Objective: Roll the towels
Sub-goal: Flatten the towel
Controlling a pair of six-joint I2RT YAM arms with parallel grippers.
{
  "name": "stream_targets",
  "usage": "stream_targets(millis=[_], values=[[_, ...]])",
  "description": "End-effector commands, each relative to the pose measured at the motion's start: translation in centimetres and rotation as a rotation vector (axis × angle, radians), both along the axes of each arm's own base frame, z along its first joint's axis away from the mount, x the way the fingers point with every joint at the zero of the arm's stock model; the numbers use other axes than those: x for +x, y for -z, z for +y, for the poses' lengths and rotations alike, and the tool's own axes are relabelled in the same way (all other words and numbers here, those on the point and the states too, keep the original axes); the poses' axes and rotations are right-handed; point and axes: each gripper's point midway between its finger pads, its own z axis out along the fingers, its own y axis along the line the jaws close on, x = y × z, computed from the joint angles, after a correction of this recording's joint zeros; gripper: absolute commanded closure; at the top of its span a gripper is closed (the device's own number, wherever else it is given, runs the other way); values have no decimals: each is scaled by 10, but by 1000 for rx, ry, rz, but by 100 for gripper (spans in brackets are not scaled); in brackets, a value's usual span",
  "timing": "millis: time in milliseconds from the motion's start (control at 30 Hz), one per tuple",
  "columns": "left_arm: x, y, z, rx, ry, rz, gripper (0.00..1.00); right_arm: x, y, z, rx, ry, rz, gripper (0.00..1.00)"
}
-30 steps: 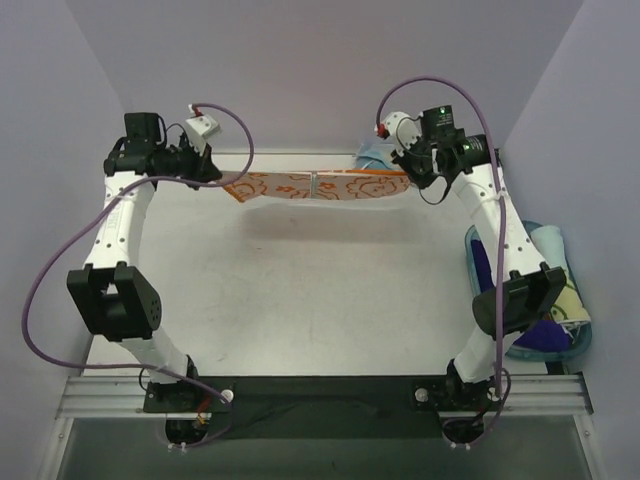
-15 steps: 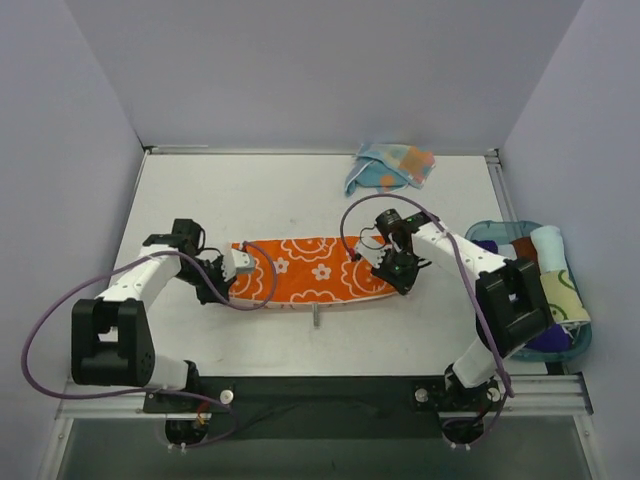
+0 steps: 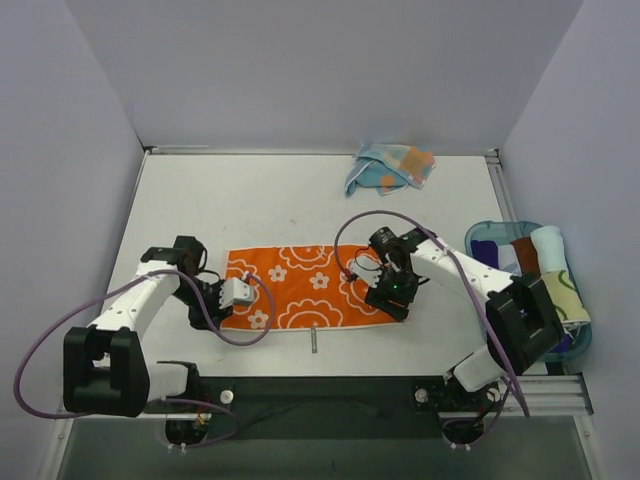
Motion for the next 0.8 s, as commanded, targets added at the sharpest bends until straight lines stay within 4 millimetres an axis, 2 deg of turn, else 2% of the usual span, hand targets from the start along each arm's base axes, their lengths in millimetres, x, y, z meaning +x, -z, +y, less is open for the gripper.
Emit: stream_targets(millis=[0, 33, 100, 133, 167, 233, 333, 467, 533, 667, 767], values=[[5, -22, 4, -21, -15, -22, 56, -12, -34, 1, 59, 43, 12, 46], [9, -27, 1, -52, -48, -24, 56, -10, -39, 2, 75, 90, 11, 48], [15, -27, -2, -75, -75, -6, 58, -11, -38, 6, 88, 131, 40, 57], [14, -26, -6, -89, -88, 20, 60, -12, -35, 7, 79, 150, 59, 62], [13, -23, -8, -92, -94, 38, 62, -14, -26, 8, 55, 182, 96, 71], [14, -9, -10, -79, -113, 84, 68, -12, -14, 10, 39, 230, 116, 80], [18, 5, -9, -64, -129, 101, 75, -9, 7, 7, -16, 283, 126, 85], [20, 21, -7, -20, -129, 89, 78, -7, 26, -1, -87, 317, 130, 88], [27, 31, -2, 22, -143, 61, 78, -7, 32, -3, -108, 326, 130, 89], [25, 51, 7, 91, -149, 61, 80, -8, 45, -14, -182, 326, 132, 90], [21, 60, 18, 152, -148, 76, 85, -10, 48, -22, -217, 321, 129, 90]])
